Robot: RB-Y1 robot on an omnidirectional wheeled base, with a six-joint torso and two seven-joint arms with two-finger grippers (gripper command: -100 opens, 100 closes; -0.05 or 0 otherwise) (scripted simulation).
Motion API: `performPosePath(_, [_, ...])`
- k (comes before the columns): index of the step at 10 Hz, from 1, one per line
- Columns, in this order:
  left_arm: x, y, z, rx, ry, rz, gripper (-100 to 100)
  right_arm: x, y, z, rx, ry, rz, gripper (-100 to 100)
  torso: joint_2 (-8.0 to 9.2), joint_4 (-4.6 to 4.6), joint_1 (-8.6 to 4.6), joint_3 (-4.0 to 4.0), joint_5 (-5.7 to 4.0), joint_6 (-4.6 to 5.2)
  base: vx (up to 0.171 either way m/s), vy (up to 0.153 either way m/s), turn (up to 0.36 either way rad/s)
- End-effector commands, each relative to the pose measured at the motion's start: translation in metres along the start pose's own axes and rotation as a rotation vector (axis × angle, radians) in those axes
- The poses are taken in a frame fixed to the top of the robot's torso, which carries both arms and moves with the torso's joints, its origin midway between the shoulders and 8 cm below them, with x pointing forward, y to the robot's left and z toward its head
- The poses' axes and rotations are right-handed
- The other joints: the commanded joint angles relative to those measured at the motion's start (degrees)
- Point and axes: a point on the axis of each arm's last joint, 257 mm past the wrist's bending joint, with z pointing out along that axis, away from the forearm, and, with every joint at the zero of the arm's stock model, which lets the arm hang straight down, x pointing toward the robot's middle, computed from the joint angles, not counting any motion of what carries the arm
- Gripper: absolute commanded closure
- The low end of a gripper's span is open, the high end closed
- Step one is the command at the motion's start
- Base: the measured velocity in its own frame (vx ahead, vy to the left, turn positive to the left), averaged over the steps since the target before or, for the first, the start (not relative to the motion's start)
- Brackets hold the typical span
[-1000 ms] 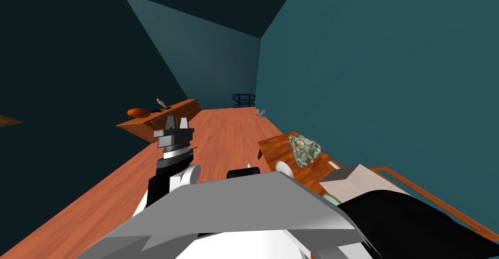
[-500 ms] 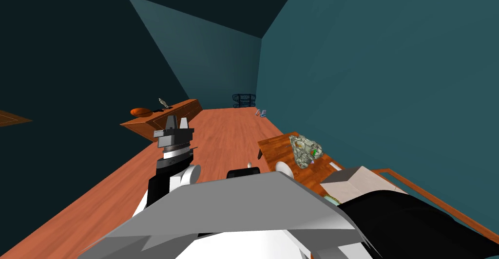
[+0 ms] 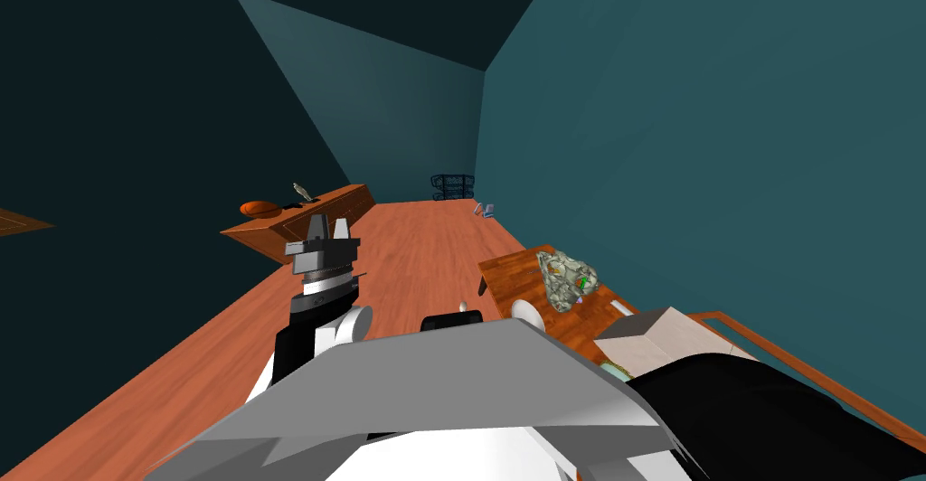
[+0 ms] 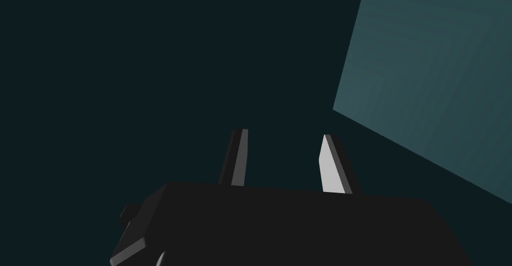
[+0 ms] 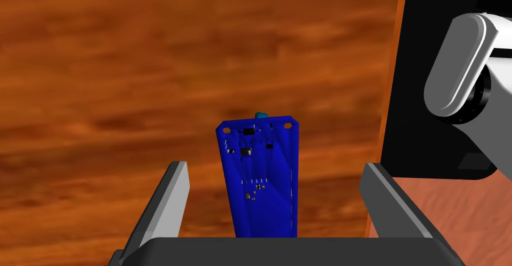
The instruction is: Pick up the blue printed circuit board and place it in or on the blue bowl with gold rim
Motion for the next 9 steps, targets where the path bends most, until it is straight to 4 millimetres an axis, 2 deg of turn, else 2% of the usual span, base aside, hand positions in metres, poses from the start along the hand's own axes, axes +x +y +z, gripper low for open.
performPosePath(1, [0.0, 0.0, 0.0, 0.0, 0.0, 0.0, 0, 0.0, 0.0, 0.0, 0.0, 0.0, 0.0, -100, 0.0, 0.0, 0.0, 0.0, 0.0, 0.0, 0.002, 0.006, -0.017])
performPosePath(4, [0.0, 0.0, 0.0, 0.0, 0.0, 0.0, 0, 0.015, 0.01, 0.009, 0.017, 0.041, -0.098, -100, 0.05, 0.01, -0.16, 0.03, -0.03, -0.02, -0.011, -0.031, 0.089])
performPosePath(9, [0.0, 0.0, 0.0, 0.0, 0.0, 0.0, 0, 0.015, 0.01, 0.009, 0.017, 0.041, -0.098, -100, 0.02, 0.0, -0.06, 0.01, -0.01, -0.01, -0.002, -0.006, 0.016])
